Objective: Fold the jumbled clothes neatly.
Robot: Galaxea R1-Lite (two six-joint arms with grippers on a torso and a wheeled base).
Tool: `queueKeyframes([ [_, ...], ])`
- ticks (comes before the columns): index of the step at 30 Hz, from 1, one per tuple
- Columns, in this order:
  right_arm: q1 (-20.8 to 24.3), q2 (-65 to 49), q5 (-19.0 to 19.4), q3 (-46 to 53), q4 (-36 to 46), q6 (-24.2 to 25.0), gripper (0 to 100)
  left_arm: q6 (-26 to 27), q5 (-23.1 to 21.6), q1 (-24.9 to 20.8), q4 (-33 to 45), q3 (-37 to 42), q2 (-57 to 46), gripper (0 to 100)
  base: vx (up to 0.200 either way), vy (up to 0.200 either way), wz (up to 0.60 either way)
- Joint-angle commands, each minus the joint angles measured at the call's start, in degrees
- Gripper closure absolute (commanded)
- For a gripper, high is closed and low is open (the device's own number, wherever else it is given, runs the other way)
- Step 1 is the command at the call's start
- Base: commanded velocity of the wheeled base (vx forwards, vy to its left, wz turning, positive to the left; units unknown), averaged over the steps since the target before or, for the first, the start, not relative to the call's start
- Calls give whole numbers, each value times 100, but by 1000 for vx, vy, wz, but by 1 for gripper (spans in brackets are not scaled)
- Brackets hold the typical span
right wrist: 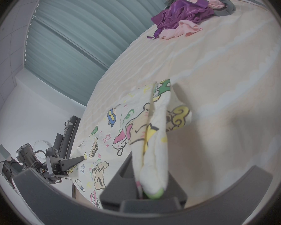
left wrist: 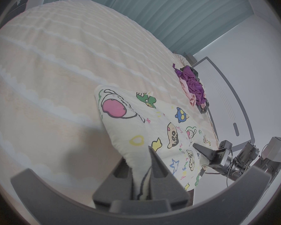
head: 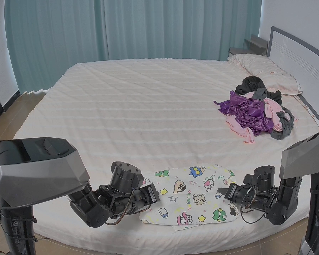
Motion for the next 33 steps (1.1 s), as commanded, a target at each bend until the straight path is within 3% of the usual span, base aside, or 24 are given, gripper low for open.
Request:
queueKeyframes([
  [1,-17,-22,3,15,-10,2,100,-2,0,4,2,-61,34,100,0,-200,0],
  [14,-105,-13,3,-55,-10,-15,100,-11,0,75,11,-210,87,100,0,-200,0],
  [26,-105,31,3,-55,-10,-24,100,-152,0,83,2,-193,113,100,0,0,0],
  [27,-105,31,3,-55,-10,-33,0,-196,0,83,2,-175,113,0,0,0,0],
  [33,-114,-13,-6,15,-10,-24,0,-240,9,136,2,-26,52,0,0,0,0],
])
